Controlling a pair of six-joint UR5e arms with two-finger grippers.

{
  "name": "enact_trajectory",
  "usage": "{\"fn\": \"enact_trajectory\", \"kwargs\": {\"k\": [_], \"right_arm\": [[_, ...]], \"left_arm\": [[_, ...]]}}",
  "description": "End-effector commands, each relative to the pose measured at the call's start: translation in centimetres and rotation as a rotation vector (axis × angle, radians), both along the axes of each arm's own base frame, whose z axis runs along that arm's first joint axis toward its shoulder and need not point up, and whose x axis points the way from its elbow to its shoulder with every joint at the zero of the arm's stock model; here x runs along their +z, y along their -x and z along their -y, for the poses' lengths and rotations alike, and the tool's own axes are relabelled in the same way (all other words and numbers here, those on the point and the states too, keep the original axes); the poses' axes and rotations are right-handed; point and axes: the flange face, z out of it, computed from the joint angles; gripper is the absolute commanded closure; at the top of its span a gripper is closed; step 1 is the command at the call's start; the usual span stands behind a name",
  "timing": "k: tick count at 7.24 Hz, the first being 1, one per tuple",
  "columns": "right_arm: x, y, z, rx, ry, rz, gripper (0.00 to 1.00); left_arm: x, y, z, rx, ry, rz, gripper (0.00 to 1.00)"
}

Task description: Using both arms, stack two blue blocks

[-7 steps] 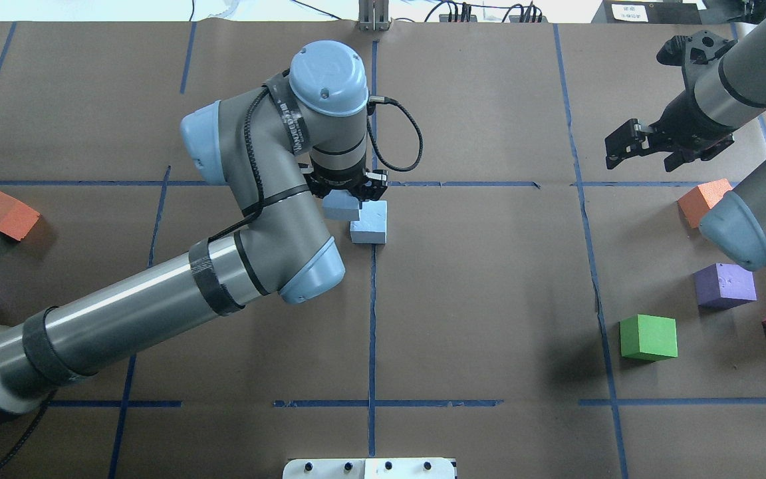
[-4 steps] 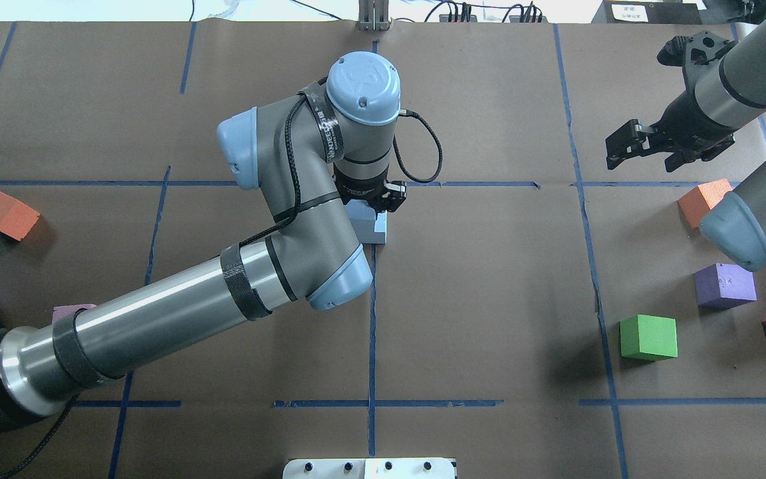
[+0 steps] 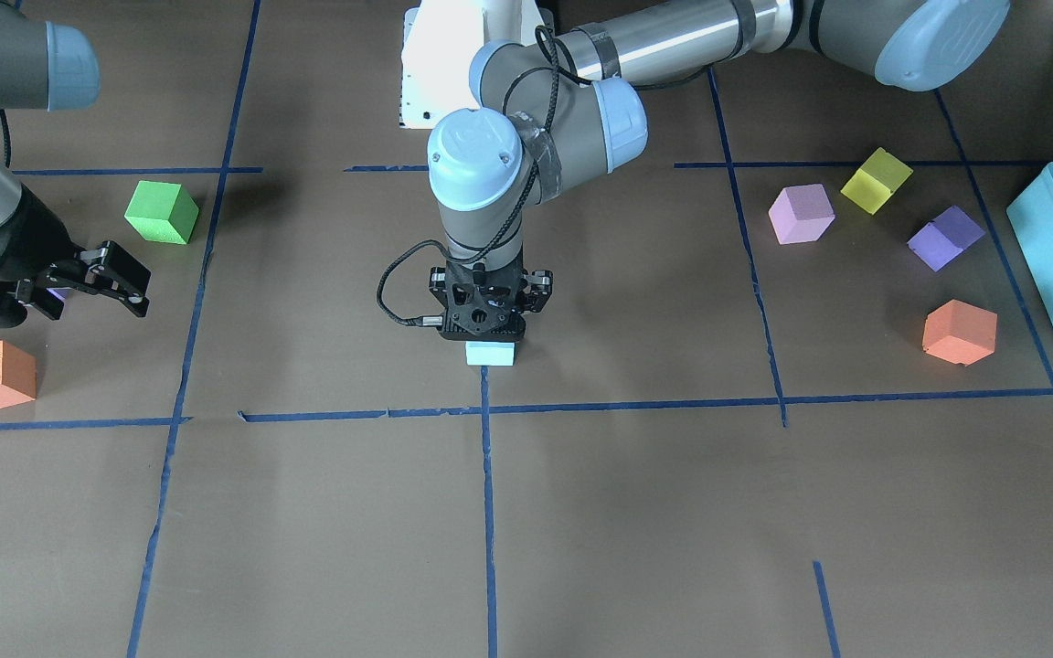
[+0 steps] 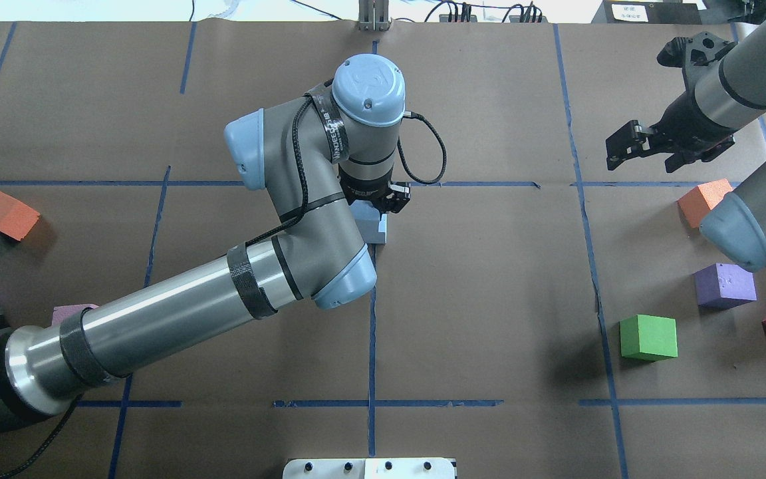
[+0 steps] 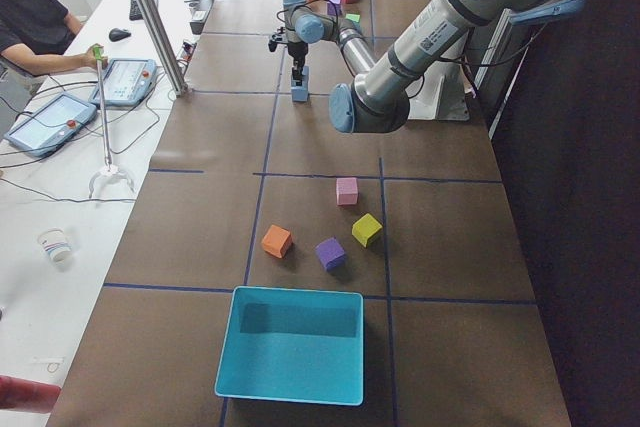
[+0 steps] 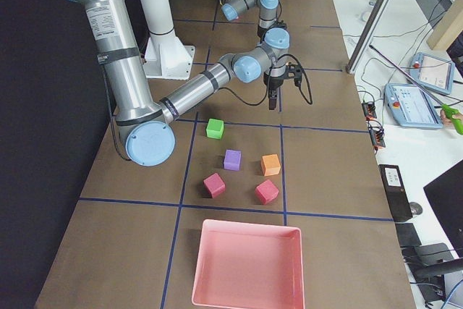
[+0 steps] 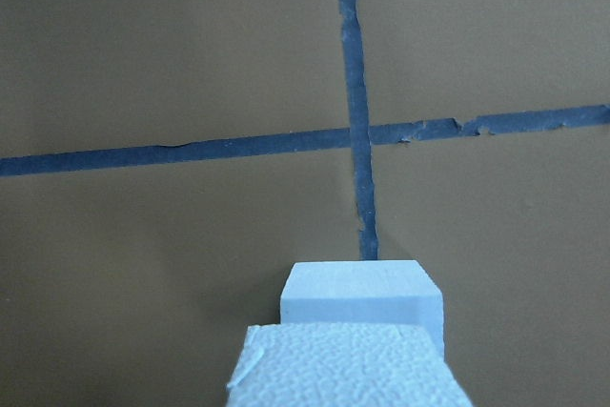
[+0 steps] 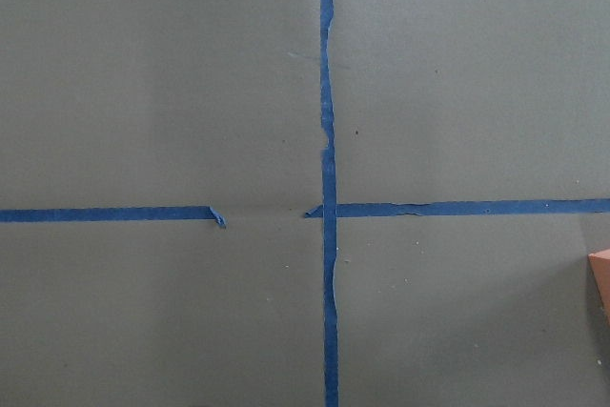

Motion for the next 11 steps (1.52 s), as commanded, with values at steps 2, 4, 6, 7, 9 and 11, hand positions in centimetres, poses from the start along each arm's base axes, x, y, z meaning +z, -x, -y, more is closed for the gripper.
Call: {"fn": "enact_trajectory", "kwargs": {"k": [2, 4, 6, 7, 9, 11], "right_arm": [[0.5, 0.1, -0.1, 0.000, 0.008, -0.006, 0.00], [0.5, 0.1, -0.1, 0.000, 0.008, -0.006, 0.00], [0.9, 0.2, 0.0, -0.002, 0.014, -0.010, 0.00], [0.9, 0.2, 0.0, -0.001, 0.014, -0.011, 0.00], [0.9, 0.4, 0.1, -0.002, 0.015, -0.013, 0.00], [1.3, 0.7, 0.1, -0.007, 0.022, -0.017, 0.00]], "left_arm": [[0.3, -0.5, 0.2, 0.003, -0.007, -0.010, 0.80], [0.6, -0.7, 0.3, 0.002, -0.009, -0.013, 0.75], [1.0, -1.3, 0.1, 0.008, -0.010, -0.015, 0.65], [1.1, -1.4, 0.0, 0.007, -0.009, -0.017, 0.42], [0.8, -1.2, 0.1, 0.009, -0.016, -0.022, 0.03], [0.5, -1.1, -0.1, 0.010, -0.014, -0.025, 0.00]]}}
